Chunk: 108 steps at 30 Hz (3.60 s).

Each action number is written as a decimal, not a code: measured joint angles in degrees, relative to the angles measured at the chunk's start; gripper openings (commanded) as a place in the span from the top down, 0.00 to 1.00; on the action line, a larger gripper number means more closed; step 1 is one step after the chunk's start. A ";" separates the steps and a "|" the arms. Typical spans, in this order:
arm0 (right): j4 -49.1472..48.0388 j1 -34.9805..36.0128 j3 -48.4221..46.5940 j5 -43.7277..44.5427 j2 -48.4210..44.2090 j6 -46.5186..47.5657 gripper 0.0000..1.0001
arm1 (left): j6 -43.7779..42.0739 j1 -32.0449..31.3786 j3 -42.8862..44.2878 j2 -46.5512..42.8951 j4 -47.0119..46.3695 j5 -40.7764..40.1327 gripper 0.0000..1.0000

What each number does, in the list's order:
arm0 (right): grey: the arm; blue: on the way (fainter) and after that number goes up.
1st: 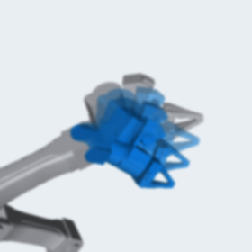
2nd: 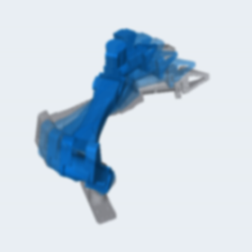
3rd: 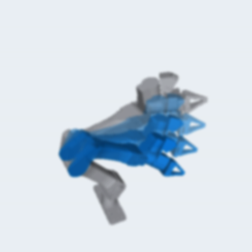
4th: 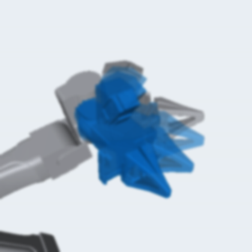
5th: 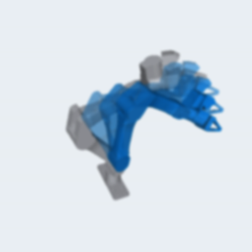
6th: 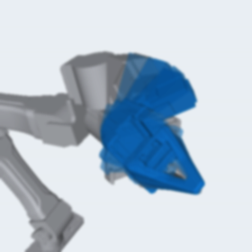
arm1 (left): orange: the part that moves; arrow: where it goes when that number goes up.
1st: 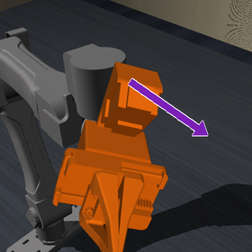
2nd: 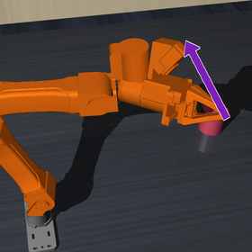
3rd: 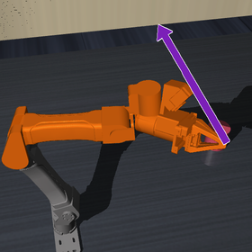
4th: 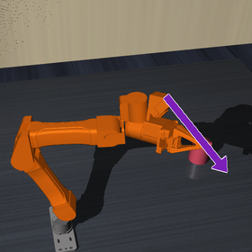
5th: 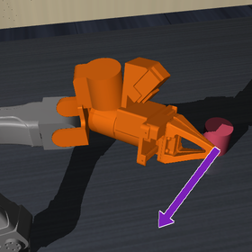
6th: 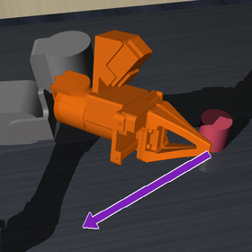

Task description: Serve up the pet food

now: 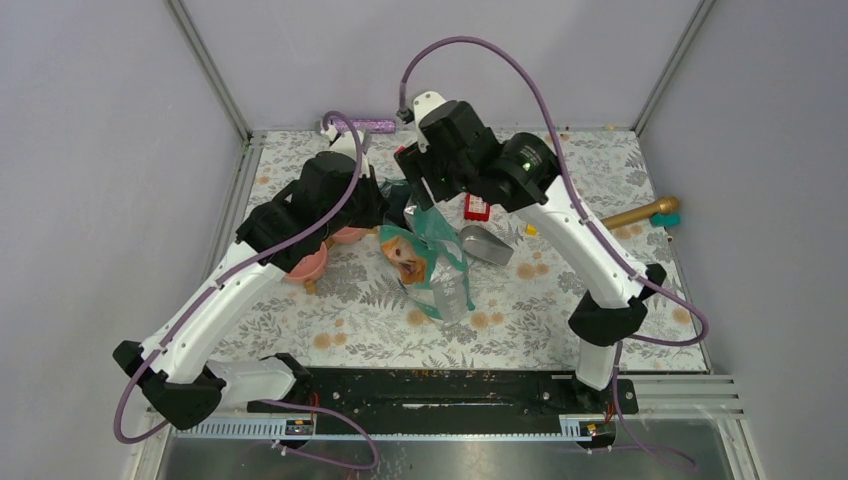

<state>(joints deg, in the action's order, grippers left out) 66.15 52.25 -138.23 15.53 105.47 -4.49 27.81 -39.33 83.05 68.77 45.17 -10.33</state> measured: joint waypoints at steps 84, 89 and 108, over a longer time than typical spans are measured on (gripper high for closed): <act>3.17 -2.23 7.26 -9.16 -3.08 -5.92 0.00 | 2.82 2.89 -1.99 -3.85 3.32 0.94 1.00; 5.03 2.73 5.99 -4.02 0.59 -8.28 0.02 | 2.80 2.91 -1.92 -3.85 3.65 0.96 1.00; -8.13 -3.63 36.92 8.85 -16.63 -12.79 1.00 | 2.84 1.11 -1.14 -1.81 -2.01 6.84 1.00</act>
<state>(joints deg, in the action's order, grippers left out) 58.02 48.62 -101.32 24.38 88.84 -17.28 30.65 -38.22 81.91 66.96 43.16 -3.49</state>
